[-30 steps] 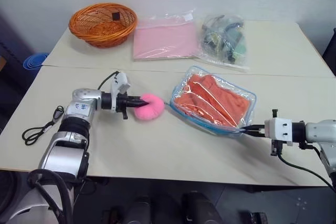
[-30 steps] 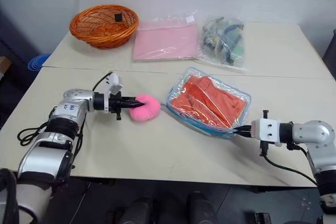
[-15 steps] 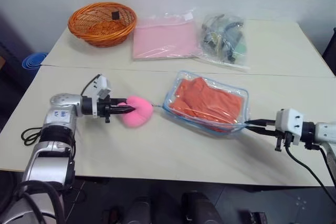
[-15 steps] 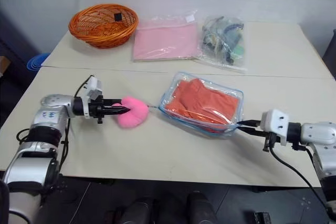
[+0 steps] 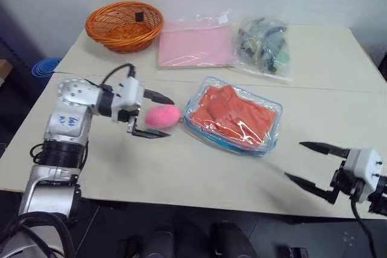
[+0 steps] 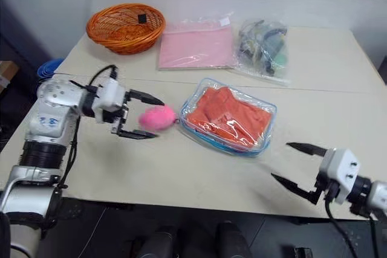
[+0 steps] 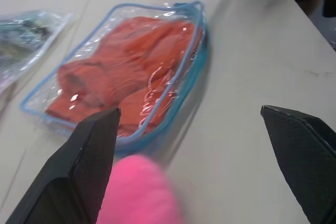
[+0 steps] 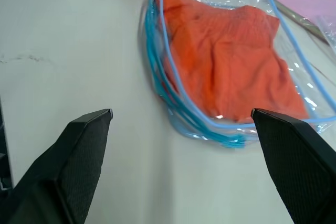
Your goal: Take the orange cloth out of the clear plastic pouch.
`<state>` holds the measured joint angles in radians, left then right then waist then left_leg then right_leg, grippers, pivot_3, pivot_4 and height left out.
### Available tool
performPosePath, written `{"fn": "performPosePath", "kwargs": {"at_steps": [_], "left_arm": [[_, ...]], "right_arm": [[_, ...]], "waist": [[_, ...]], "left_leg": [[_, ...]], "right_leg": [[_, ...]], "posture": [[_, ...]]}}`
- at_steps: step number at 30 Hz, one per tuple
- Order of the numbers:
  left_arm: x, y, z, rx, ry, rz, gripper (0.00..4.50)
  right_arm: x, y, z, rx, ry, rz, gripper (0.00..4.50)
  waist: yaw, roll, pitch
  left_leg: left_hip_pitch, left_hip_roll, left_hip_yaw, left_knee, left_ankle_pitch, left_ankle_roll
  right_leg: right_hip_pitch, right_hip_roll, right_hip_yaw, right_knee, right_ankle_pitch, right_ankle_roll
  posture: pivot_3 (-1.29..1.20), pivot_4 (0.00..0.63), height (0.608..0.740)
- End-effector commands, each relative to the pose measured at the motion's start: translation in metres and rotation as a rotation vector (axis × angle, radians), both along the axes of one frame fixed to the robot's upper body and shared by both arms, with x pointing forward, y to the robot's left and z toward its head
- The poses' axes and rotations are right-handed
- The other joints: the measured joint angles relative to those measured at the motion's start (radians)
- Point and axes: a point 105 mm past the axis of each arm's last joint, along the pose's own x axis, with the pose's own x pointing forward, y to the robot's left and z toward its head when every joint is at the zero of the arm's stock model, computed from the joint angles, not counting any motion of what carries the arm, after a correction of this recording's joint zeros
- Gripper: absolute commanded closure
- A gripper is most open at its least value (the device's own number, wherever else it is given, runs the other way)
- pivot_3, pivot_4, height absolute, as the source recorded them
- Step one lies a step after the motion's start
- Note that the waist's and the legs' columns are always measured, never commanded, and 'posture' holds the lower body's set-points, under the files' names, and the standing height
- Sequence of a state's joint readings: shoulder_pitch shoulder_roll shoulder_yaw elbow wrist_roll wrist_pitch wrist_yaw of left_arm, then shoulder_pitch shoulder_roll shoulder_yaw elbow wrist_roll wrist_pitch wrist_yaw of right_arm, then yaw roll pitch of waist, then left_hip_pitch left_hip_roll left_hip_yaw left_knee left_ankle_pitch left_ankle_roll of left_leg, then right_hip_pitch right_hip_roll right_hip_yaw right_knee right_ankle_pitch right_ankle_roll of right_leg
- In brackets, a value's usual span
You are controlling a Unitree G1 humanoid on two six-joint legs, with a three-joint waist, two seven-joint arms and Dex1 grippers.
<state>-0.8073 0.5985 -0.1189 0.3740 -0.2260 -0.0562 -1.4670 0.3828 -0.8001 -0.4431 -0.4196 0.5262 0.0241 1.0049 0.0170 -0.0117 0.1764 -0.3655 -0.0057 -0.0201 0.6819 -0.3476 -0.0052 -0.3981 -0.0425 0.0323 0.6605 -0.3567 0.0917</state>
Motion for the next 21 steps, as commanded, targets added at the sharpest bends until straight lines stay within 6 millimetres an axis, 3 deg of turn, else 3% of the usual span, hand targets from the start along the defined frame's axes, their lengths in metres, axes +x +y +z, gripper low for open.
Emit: {"fn": "performPosePath", "kwargs": {"at_steps": [1, 5, 9, 14, 17, 21], "left_arm": [[0.015, -0.013, -0.006, 0.042, -0.120, -0.001, 0.00], [0.029, -0.047, -0.023, 0.041, -0.210, -0.008, 0.00], [0.038, -0.061, -0.039, 0.092, -0.254, -0.002, 0.00], [0.048, -0.076, -0.035, 0.053, -0.244, 0.035, 0.00], [0.048, -0.080, -0.033, 0.040, -0.212, 0.024, 0.56], [0.045, -0.081, -0.036, 0.041, -0.176, 0.007, 1.68]], "right_arm": [[-0.006, 0.012, 0.003, 0.032, -0.042, -0.020, 0.02], [-0.013, 0.027, -0.008, 0.053, -0.027, -0.021, 0.02], [-0.013, 0.035, -0.013, 0.060, -0.036, -0.031, 0.02], [-0.012, 0.038, -0.016, 0.061, -0.043, -0.043, 0.02], [-0.013, 0.039, -0.018, 0.058, -0.041, -0.042, 0.00], [-0.015, 0.038, -0.021, 0.052, -0.039, -0.044, 0.00]], "waist": [[0.003, 0.000, 0.000], [0.007, 0.000, 0.000], [0.005, 0.000, 0.000], [0.007, -0.001, 0.000], [0.007, -0.001, 0.000], [0.006, -0.001, 0.000]], "left_leg": [[0.000, 0.000, 0.000, 0.000, 0.000, 0.000], [0.000, 0.000, 0.000, 0.001, 0.000, 0.000], [-0.002, -0.001, 0.001, 0.001, -0.001, 0.001], [-0.004, -0.001, 0.002, 0.001, 0.000, 0.000], [-0.004, -0.001, 0.002, 0.001, 0.000, 0.001], [-0.004, -0.001, 0.003, 0.001, 0.000, 0.000]], "right_leg": [[0.000, 0.000, 0.000, 0.000, 0.000, 0.000], [0.000, 0.000, 0.000, 0.000, 0.000, 0.000], [-0.002, 0.000, 0.001, -0.001, 0.001, 0.002], [-0.006, 0.000, 0.001, 0.002, 0.001, 0.002], [-0.006, 0.000, 0.002, 0.002, 0.001, 0.002], [-0.008, 0.000, 0.002, 0.003, 0.001, 0.002]], "posture": [[0.00, 0.150, 0.740], [0.00, 0.150, 0.740], [0.00, 0.150, 0.740], [0.00, 0.150, 0.740], [0.00, 0.150, 0.740], [0.00, 0.150, 0.740]]}}
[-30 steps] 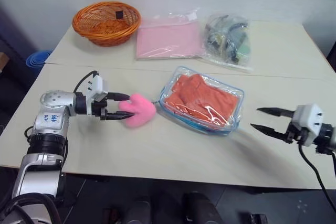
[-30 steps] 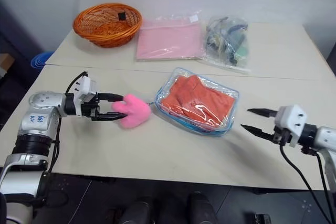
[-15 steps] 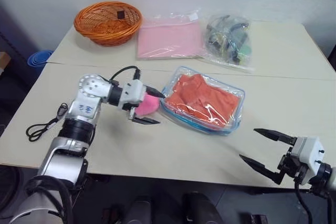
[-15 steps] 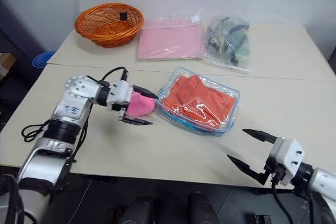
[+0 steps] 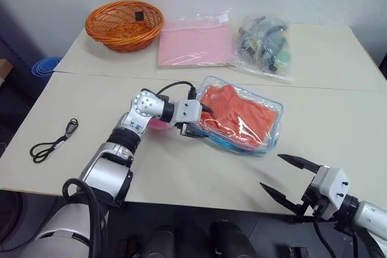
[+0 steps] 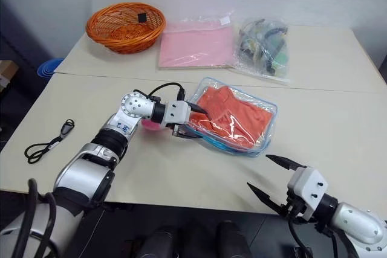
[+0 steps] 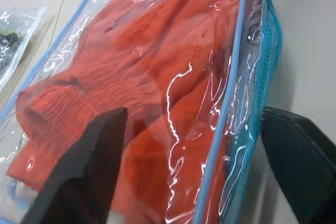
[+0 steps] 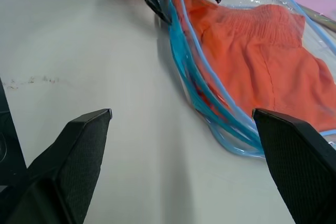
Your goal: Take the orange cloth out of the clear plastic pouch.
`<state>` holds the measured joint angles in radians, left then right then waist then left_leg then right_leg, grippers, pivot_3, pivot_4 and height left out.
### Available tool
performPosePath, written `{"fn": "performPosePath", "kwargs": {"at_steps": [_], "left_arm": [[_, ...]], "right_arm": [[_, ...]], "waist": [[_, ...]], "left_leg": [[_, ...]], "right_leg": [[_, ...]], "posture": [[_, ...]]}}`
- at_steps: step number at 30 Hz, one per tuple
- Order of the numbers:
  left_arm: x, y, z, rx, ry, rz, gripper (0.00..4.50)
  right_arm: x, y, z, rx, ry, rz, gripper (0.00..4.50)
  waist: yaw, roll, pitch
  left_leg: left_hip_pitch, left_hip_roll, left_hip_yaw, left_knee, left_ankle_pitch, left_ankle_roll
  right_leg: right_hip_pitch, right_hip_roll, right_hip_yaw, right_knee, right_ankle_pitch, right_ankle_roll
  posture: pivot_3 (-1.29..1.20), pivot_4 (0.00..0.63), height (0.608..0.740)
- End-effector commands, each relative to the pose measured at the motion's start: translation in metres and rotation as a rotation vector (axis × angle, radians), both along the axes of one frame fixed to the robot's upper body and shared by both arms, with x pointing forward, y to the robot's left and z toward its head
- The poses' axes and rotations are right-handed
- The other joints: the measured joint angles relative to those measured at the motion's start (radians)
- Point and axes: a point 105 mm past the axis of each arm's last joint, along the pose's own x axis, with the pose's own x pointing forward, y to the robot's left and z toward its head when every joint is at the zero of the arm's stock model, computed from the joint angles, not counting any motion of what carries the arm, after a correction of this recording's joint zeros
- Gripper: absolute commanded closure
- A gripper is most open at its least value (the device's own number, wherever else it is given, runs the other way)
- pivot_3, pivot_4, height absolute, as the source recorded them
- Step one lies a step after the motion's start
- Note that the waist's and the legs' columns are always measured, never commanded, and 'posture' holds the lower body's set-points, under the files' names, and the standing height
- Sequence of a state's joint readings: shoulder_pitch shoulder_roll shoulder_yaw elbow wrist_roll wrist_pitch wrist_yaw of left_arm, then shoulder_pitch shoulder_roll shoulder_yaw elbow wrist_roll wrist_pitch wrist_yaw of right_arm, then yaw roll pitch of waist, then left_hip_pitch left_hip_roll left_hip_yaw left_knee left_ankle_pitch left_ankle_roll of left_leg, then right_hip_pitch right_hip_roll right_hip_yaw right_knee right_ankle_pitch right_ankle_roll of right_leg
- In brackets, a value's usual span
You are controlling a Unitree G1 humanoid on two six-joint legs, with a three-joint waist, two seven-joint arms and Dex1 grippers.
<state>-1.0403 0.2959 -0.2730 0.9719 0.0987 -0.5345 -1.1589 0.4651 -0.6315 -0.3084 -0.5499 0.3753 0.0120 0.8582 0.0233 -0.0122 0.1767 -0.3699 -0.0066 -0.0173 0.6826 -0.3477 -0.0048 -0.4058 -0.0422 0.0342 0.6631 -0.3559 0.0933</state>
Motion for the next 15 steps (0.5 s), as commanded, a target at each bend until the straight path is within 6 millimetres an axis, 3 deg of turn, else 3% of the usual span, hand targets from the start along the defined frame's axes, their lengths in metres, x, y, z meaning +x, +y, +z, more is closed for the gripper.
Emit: {"fn": "performPosePath", "kwargs": {"at_steps": [1, 9, 11, 15], "left_arm": [[0.000, -0.002, 0.011, -0.049, 0.014, -0.008, 2.01], [0.003, -0.005, 0.017, -0.141, 0.164, 0.049, 4.43], [0.003, -0.009, 0.020, -0.180, 0.220, 0.065, 4.48], [-0.005, -0.025, 0.033, -0.278, 0.383, 0.070, 4.48]], "right_arm": [[-0.003, 0.004, 0.005, -0.004, -0.038, 0.018, 0.00], [-0.005, 0.008, 0.004, -0.001, -0.028, 0.041, 0.00], [-0.007, 0.017, 0.005, 0.010, -0.011, 0.079, 0.00], [-0.011, 0.054, 0.011, 0.093, 0.066, 0.181, 0.00]], "waist": [[0.000, 0.000, 0.000], [0.000, 0.000, 0.000], [0.000, 0.000, 0.000], [-0.001, 0.000, 0.000]], "left_leg": [[0.000, 0.000, 0.000, 0.000, 0.000, 0.000], [0.000, 0.000, 0.000, 0.000, 0.000, 0.000], [0.000, 0.000, 0.000, 0.000, 0.000, 0.000], [-0.001, 0.000, 0.000, 0.001, 0.000, 0.000]], "right_leg": [[0.000, 0.000, 0.000, 0.000, 0.000, 0.000], [0.000, 0.000, 0.000, 0.001, 0.000, 0.000], [0.000, 0.000, 0.000, 0.002, 0.000, 0.000], [-0.001, 0.000, 0.001, 0.003, 0.000, 0.000]], "posture": [[0.00, 0.150, 0.740], [0.00, 0.150, 0.740], [0.00, 0.150, 0.740], [0.00, 0.150, 0.740]]}}
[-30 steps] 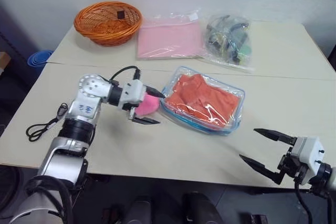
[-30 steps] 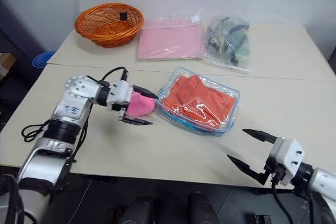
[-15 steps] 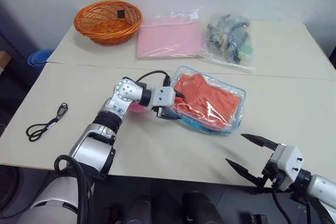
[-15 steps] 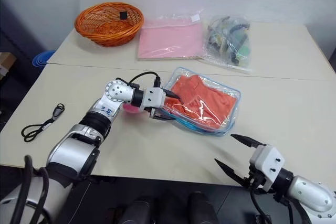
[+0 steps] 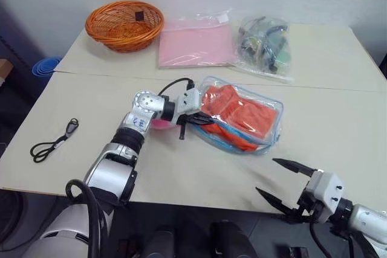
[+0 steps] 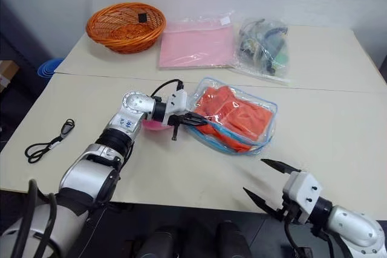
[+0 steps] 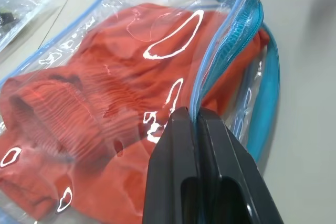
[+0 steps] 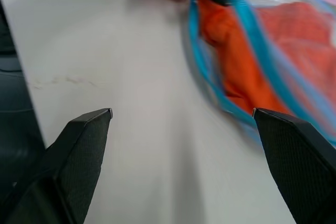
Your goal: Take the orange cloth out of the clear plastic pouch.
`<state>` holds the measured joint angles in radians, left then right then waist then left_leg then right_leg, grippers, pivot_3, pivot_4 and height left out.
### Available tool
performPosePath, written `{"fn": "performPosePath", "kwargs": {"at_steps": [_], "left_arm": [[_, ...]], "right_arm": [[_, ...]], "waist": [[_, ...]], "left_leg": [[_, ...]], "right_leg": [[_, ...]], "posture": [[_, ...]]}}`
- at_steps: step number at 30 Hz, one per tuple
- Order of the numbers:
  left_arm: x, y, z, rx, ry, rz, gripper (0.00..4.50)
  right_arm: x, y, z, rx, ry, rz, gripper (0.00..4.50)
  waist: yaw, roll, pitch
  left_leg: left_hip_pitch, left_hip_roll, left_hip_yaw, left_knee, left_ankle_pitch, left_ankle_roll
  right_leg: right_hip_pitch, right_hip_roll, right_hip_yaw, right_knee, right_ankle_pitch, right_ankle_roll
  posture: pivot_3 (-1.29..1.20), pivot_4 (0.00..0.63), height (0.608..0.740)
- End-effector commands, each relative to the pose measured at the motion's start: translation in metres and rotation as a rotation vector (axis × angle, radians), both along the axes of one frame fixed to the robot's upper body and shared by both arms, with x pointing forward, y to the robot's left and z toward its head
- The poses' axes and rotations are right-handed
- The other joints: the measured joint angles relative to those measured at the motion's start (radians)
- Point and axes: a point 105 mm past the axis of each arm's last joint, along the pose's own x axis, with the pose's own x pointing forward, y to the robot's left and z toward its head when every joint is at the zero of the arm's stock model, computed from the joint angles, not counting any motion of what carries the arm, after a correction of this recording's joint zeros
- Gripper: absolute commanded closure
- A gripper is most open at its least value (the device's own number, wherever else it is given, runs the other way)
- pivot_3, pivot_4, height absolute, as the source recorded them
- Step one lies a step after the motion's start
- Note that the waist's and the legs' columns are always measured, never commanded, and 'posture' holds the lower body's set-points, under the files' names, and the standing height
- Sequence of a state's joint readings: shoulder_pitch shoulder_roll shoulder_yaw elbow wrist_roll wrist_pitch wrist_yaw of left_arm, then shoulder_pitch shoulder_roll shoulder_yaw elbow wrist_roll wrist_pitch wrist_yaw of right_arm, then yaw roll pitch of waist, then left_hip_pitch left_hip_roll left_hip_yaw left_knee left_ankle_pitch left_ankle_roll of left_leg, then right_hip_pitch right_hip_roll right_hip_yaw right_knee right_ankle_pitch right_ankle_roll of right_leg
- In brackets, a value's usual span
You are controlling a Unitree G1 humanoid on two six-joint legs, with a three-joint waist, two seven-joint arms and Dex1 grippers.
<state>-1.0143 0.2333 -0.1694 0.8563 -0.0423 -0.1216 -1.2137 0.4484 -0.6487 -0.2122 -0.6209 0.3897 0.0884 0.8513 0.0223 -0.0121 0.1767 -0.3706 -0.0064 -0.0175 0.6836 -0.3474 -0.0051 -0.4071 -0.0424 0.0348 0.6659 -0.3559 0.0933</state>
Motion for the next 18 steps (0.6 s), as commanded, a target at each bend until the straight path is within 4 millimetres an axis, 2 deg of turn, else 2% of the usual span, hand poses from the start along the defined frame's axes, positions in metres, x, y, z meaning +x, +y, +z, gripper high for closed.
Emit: {"fn": "performPosePath", "kwargs": {"at_steps": [1, 4, 7, 11, 14, 18], "left_arm": [[-0.010, -0.017, 0.022, -0.092, 0.070, -0.021, 4.48], [-0.019, -0.025, 0.027, -0.112, 0.141, -0.010, 4.48], [-0.027, -0.028, 0.029, -0.105, 0.168, -0.005, 4.48], [-0.027, -0.032, 0.042, -0.138, 0.232, 0.078, 4.50], [-0.031, -0.035, 0.048, -0.134, 0.230, 0.076, 4.50], [-0.032, -0.033, 0.046, -0.120, 0.231, 0.091, 4.50]], "right_arm": [[-0.004, 0.035, 0.013, 0.052, 0.013, 0.092, 0.00], [0.020, 0.046, 0.012, 0.021, -0.028, 0.041, 0.00], [0.038, 0.046, 0.009, -0.016, -0.052, -0.003, 0.00], [0.065, 0.037, 0.013, -0.052, -0.112, -0.098, 0.87], [0.073, 0.035, 0.017, -0.032, -0.116, -0.128, 0.87], [0.082, 0.032, 0.019, -0.035, -0.140, -0.176, 0.87]], "waist": [[0.001, 0.000, 0.000], [-0.005, 0.000, 0.000], [-0.004, 0.000, 0.000], [-0.001, 0.000, 0.000], [0.000, 0.000, 0.000], [-0.001, 0.000, 0.000]], "left_leg": [[-0.001, 0.000, 0.000, 0.000, 0.000, 0.000], [-0.001, 0.000, 0.000, 0.001, 0.001, -0.001], [-0.001, 0.000, 0.000, 0.001, 0.001, -0.002], [-0.001, 0.000, 0.000, 0.001, 0.001, -0.003], [-0.001, 0.000, 0.000, 0.001, 0.001, -0.002], [-0.001, 0.000, 0.000, 0.001, 0.001, -0.003]], "right_leg": [[-0.001, 0.000, 0.000, 0.001, 0.000, 0.000], [-0.001, 0.000, 0.001, 0.002, 0.000, 0.000], [-0.002, 0.000, 0.001, 0.003, 0.000, 0.000], [-0.003, 0.000, 0.001, 0.004, 0.000, 0.000], [-0.003, 0.000, 0.001, 0.005, 0.000, 0.000], [-0.004, 0.000, 0.001, 0.005, 0.000, 0.000]], "posture": [[0.00, 0.150, 0.740], [0.00, 0.150, 0.740], [0.00, 0.150, 0.740], [0.00, 0.150, 0.740], [0.00, 0.150, 0.740], [0.00, 0.150, 0.740]]}}
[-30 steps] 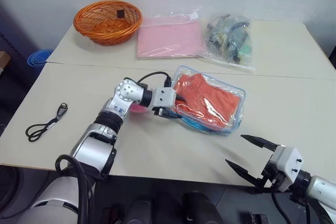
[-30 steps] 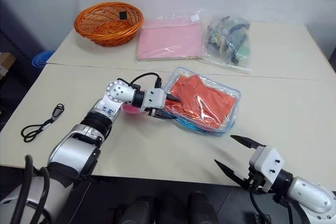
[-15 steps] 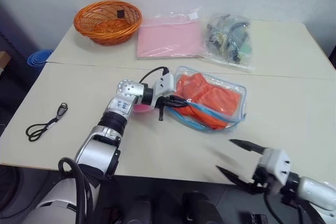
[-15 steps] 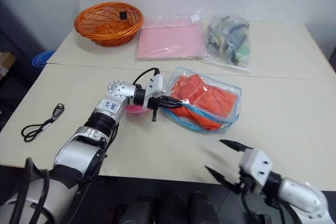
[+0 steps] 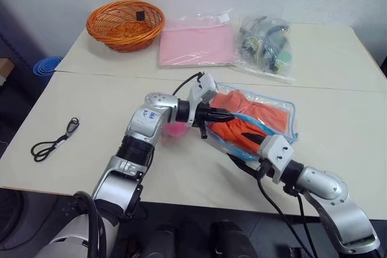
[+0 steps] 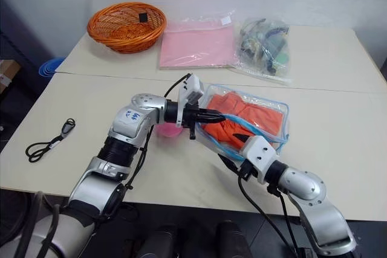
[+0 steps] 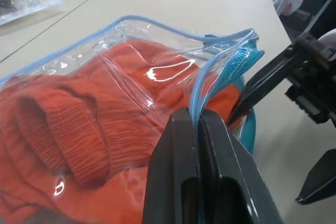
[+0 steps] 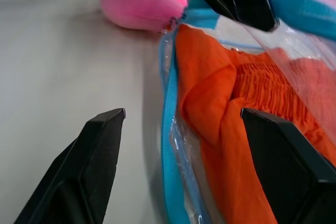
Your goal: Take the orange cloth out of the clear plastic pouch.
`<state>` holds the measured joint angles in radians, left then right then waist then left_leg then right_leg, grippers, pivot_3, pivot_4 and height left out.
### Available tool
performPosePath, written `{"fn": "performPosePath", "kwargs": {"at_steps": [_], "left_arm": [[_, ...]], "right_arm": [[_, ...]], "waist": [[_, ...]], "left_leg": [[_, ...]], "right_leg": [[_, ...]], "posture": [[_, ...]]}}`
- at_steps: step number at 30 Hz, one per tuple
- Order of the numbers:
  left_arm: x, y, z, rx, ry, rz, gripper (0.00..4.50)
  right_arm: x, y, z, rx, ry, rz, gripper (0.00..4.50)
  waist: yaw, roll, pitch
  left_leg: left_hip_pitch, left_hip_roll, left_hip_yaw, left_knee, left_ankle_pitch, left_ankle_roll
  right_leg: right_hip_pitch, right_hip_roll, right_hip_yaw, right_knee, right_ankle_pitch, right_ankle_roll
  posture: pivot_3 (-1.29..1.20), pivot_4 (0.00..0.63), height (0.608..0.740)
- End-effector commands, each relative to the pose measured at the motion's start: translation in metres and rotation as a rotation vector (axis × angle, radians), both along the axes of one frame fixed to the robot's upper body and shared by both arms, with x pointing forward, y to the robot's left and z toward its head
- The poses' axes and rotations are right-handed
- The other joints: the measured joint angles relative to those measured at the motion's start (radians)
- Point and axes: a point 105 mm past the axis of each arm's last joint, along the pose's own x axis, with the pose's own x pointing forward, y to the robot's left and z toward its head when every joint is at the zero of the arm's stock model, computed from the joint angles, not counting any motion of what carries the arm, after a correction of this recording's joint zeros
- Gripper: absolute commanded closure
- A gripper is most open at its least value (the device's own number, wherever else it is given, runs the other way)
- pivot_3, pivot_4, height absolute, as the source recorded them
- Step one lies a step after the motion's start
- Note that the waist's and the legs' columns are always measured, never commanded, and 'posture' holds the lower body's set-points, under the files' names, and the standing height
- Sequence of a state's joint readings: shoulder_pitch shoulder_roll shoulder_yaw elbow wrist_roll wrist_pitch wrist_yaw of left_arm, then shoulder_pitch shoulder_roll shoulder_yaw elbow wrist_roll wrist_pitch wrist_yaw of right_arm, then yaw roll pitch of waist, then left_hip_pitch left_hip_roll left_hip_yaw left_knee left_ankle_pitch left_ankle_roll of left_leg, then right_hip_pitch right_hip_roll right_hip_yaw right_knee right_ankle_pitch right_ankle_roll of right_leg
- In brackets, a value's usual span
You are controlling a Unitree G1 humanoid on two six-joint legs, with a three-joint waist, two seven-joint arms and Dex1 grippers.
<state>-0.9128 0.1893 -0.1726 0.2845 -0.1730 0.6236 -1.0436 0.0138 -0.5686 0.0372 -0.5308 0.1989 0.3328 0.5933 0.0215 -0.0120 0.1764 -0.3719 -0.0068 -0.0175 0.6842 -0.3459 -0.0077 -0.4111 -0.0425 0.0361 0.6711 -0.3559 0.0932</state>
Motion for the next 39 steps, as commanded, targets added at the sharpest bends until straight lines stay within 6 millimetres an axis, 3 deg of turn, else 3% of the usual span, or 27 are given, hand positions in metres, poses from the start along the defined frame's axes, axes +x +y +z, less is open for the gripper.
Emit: {"fn": "performPosePath", "kwargs": {"at_steps": [1, 15, 18, 26, 29, 30, 34, 38, 39], "left_arm": [[-0.003, -0.001, 0.013, -0.015, -0.048, -0.012, 4.50], [-0.008, -0.005, 0.008, -0.022, -0.020, -0.033, 4.50], [-0.008, -0.006, 0.007, -0.025, -0.013, -0.033, 4.50], [-0.011, -0.007, 0.004, -0.017, 0.025, -0.055, 4.50], [-0.011, -0.006, 0.003, -0.012, 0.054, -0.051, 4.50], [-0.011, -0.006, 0.002, -0.011, 0.066, -0.044, 4.50], [-0.009, -0.003, 0.002, -0.030, 0.158, -0.012, 4.50], [0.002, 0.000, -0.001, -0.060, 0.264, 0.101, 4.50], [0.003, 0.001, -0.002, -0.063, 0.279, 0.119, 4.50]], "right_arm": [[0.006, -0.003, 0.004, -0.016, -0.033, -0.043, 0.87], [0.032, -0.006, -0.019, -0.140, 0.054, -0.197, 0.87], [0.033, -0.006, -0.029, -0.253, 0.070, -0.176, 0.87], [0.061, -0.016, -0.030, -0.422, -0.016, -0.301, 0.87], [0.065, -0.020, -0.042, -0.429, 0.021, -0.317, 1.31], [0.067, -0.021, -0.042, -0.428, 0.020, -0.319, 1.66], [0.070, -0.012, -0.027, -0.400, -0.064, -0.285, 3.05], [0.058, 0.005, -0.009, -0.390, -0.135, -0.128, 4.39], [0.056, 0.006, -0.007, -0.386, -0.139, -0.109, 4.48]], "waist": [[-0.001, 0.000, 0.000], [-0.004, 0.000, 0.000], [-0.005, 0.000, 0.000], [-0.013, 0.000, 0.000], [-0.011, 0.000, -0.001], [-0.012, 0.000, -0.001], [-0.012, 0.000, -0.001], [-0.019, 0.000, -0.001], [-0.021, 0.000, -0.001]], "left_leg": [[0.000, 0.000, 0.000, 0.000, 0.000, 0.000], [0.000, 0.000, 0.000, 0.000, 0.001, -0.001], [0.000, 0.000, 0.000, 0.000, 0.001, -0.001], [0.000, 0.000, 0.000, 0.000, 0.001, -0.002], [0.000, 0.000, 0.000, 0.000, 0.001, -0.002], [0.000, 0.000, 0.000, 0.000, 0.001, -0.002], [0.001, -0.001, 0.000, 0.001, 0.001, -0.001], [0.000, -0.001, 0.000, 0.001, 0.001, -0.001], [0.000, -0.001, 0.000, 0.001, 0.001, -0.001]], "right_leg": [[0.000, 0.000, 0.000, 0.000, 0.000, 0.000], [-0.001, 0.000, 0.000, 0.001, 0.000, 0.000], [-0.001, 0.000, 0.000, 0.002, 0.000, 0.000], [-0.001, 0.000, 0.000, 0.002, 0.000, 0.000], [-0.001, 0.000, 0.000, 0.002, 0.000, 0.000], [0.000, 0.000, 0.000, 0.002, 0.000, 0.000], [0.000, 0.000, 0.000, 0.002, 0.000, 0.000], [-0.001, 0.000, 0.000, 0.003, 0.000, 0.000], [-0.001, 0.000, 0.000, 0.003, 0.000, 0.000]], "posture": [[0.00, 0.150, 0.740], [0.00, 0.150, 0.740], [0.00, 0.150, 0.740], [0.00, 0.150, 0.740], [0.00, 0.150, 0.740], [0.00, 0.150, 0.740], [0.00, 0.150, 0.740], [0.00, 0.150, 0.740], [0.00, 0.150, 0.740]]}}
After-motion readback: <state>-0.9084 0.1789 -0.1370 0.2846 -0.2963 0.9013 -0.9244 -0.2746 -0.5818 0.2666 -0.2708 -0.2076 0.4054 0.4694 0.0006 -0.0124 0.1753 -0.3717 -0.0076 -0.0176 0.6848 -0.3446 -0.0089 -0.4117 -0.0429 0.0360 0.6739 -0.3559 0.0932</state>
